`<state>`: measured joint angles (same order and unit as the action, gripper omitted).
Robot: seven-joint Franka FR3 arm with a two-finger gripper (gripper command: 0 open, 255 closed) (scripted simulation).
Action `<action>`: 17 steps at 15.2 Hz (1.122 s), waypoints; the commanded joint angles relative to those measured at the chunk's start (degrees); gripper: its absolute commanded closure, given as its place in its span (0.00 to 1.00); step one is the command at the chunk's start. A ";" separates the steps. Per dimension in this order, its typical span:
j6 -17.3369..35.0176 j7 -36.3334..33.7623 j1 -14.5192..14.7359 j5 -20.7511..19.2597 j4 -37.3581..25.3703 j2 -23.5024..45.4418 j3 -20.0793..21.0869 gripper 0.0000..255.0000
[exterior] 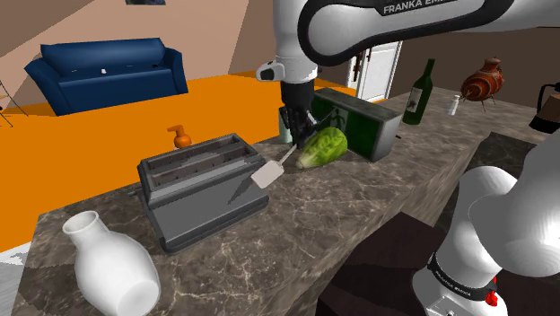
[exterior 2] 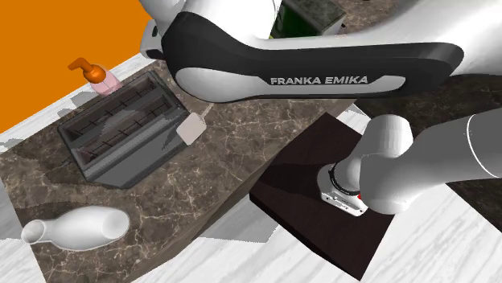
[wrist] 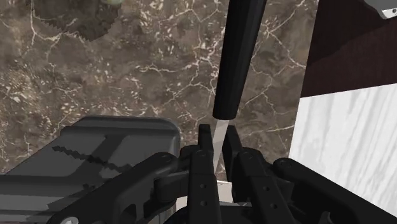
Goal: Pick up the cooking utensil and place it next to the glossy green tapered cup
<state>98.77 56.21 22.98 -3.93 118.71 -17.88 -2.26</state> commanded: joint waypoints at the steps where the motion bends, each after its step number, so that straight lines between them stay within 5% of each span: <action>1: 0.07 2.77 -1.06 -0.59 -1.23 1.12 -1.80 1.00; 15: -0.64 20.71 -8.24 0.76 -22.04 20.23 -12.08 1.00; 17: 0.92 20.61 -8.25 0.73 -20.39 20.14 -12.05 1.00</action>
<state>99.02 76.43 14.91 -3.34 98.23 1.74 -14.16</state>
